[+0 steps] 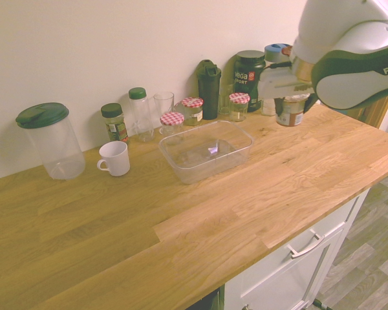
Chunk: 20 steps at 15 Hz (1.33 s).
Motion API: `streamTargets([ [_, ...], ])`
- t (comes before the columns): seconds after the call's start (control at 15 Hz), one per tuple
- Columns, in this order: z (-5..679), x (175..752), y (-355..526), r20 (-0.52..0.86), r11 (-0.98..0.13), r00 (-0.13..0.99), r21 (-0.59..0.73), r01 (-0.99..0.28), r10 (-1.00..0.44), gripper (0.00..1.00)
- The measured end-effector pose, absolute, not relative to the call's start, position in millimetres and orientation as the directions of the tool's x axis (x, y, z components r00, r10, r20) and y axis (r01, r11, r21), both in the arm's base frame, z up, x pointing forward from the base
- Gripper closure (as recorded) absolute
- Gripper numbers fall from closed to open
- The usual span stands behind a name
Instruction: Put the cereal into the container
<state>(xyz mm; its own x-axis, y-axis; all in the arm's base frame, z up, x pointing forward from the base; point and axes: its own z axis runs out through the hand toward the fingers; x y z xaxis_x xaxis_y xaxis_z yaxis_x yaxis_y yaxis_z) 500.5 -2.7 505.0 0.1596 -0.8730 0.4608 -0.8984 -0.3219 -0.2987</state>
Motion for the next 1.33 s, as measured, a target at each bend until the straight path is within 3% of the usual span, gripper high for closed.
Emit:
streamTargets([
  [0.4, 494, 591, 65, 0.501, -0.393, 0.223, -0.263, -0.881, -0.836, 1.00],
  [0.73, 472, 601, 126, 0.482, -0.454, 0.303, -0.232, -0.860, -0.822, 1.00],
  [1.33, 405, 654, 134, 0.398, -0.506, 0.407, -0.185, -0.842, -0.822, 1.00],
])
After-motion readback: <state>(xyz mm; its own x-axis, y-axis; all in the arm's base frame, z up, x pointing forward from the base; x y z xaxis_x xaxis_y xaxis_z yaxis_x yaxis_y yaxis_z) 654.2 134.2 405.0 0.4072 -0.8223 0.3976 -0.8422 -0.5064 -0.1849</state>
